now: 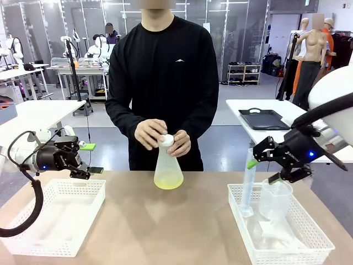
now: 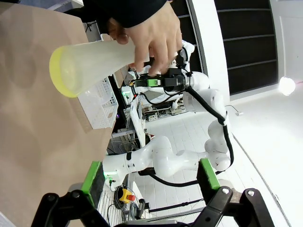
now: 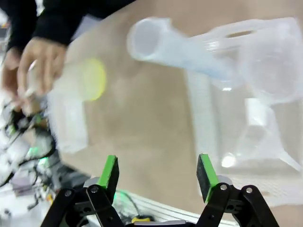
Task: Prepare the solutions needed for the experiment.
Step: When the human places the Big flask in the center of the table, pick up the Big flask and place it in the left Organizing basket.
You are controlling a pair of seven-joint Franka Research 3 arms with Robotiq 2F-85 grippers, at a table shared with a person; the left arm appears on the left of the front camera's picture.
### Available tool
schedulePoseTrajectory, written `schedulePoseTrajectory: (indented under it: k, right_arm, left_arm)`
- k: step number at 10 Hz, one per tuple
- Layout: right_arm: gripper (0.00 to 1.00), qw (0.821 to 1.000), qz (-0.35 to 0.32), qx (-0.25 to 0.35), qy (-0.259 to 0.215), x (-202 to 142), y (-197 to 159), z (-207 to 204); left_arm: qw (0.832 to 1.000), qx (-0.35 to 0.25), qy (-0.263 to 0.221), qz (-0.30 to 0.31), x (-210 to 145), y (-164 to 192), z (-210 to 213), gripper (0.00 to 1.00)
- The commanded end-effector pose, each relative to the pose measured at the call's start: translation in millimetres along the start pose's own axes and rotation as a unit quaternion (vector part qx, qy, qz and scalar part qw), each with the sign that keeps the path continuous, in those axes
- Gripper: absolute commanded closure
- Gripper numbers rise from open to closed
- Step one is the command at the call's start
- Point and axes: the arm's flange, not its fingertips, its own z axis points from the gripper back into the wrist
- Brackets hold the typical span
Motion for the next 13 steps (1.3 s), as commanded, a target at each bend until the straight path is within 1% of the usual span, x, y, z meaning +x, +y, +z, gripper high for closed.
schedulePoseTrajectory:
  k: [1,2,3,4,5,6,7,9,10,11,12,13]
  right_arm:
    - [0.17,0.993,0.018,0.103,0.061,-4.7,-29.1,-9.3]
    - [0.17,0.985,0.017,0.14,0.099,2.3,-34.1,-10.7]
    - [0.17,0.973,0.032,0.186,0.13,8.6,-40.0,-11.6]
    - [0.17,0.963,0.045,0.227,0.14,13.9,-45.3,-14.6]
    - [0.17,0.948,0.052,0.273,0.153,16.6,-50.4,-18.3]
    - [0.17,0.936,0.07,0.311,0.152,16.1,-55.3,-21.6]
    - [0.17,0.929,0.098,0.334,0.13,15.5,-58.6,-25.0]
    - [0.17,0.915,0.112,0.377,0.091,17.1,-63.5,-31.7]
    - [0.17,0.912,0.102,0.387,0.087,17.0,-66.1,-33.3]
    - [0.17,0.914,0.085,0.387,0.086,15.8,-65.7,-34.7]
    - [0.17,0.911,0.073,0.394,0.096,15.6,-64.4,-35.8]
    - [0.17,0.916,0.051,0.383,0.106,16.6,-64.3,-36.5]
  left_arm:
    - [1.0,-0.006,-0.006,-0.005,1.2,-2.4,-1.8,0.0]
    - [1.0,-0.006,-0.006,-0.005,1.2,-2.4,-1.8,0.0]
    - [1.0,-0.006,-0.006,-0.005,1.2,-2.4,-1.8,0.0]
    - [1.0,-0.006,-0.006,-0.005,1.2,-2.4,-1.8,0.0]
    - [1.0,-0.006,-0.006,-0.005,1.2,-2.4,-1.8,0.0]
    - [1.0,-0.006,-0.006,-0.005,1.2,-2.4,-1.8,0.0]
    - [1.0,-0.006,-0.006,-0.005,1.2,-2.4,-1.8,0.0]
    - [1.0,-0.006,-0.006,-0.005,1.2,-2.4,-1.8,0.0]
    - [1.0,-0.006,-0.006,-0.005,1.2,-2.4,-1.8,0.0]
    - [1.0,-0.006,-0.006,-0.005,1.2,-2.4,-1.8,0.0]
    - [1.0,-0.006,-0.006,-0.005,1.2,-2.4,-1.8,0.0]
    - [1.0,-0.006,-0.006,-0.005,1.2,-2.4,-1.8,0.0]
